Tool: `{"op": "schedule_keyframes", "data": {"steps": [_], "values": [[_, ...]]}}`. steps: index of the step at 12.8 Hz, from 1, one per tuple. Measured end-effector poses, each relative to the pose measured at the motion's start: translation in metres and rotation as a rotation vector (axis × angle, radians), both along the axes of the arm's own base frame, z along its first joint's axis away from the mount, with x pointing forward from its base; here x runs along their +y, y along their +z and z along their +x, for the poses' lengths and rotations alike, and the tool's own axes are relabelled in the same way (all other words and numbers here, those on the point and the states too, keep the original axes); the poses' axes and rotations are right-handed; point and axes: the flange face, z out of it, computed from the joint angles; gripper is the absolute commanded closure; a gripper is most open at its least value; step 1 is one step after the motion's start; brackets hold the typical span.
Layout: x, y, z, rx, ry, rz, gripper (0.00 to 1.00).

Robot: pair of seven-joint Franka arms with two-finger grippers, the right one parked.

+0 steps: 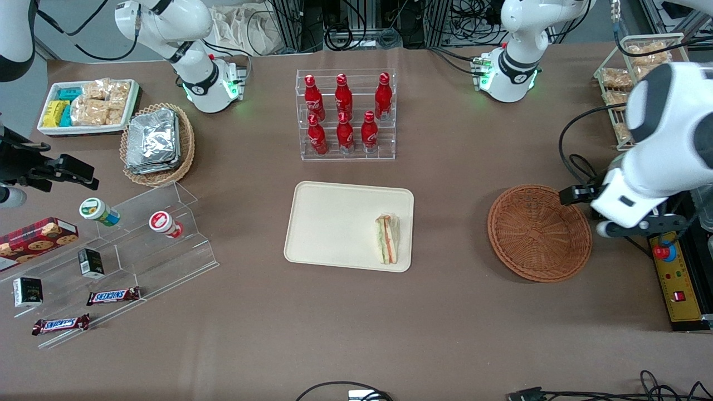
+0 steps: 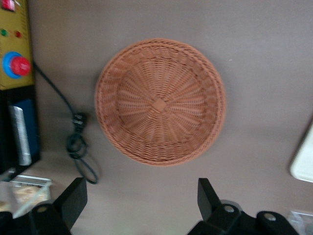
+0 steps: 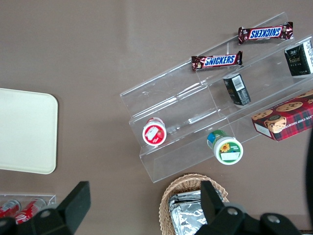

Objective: Place sandwich from basket to tray

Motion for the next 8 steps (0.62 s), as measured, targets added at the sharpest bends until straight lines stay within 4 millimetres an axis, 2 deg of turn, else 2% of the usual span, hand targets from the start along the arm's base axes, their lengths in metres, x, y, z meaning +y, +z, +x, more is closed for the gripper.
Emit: {"op": "schedule_keyframes", "data": {"steps": [2,6,8], "values": [[0.023,0.001,-0.001,0.006,0.057,-0.054,0.00],[0.022,0.008,-0.023,-0.004,0.087,-0.071,0.00],[0.028,0.015,-0.021,-0.030,0.097,-0.072,0.00]]}}
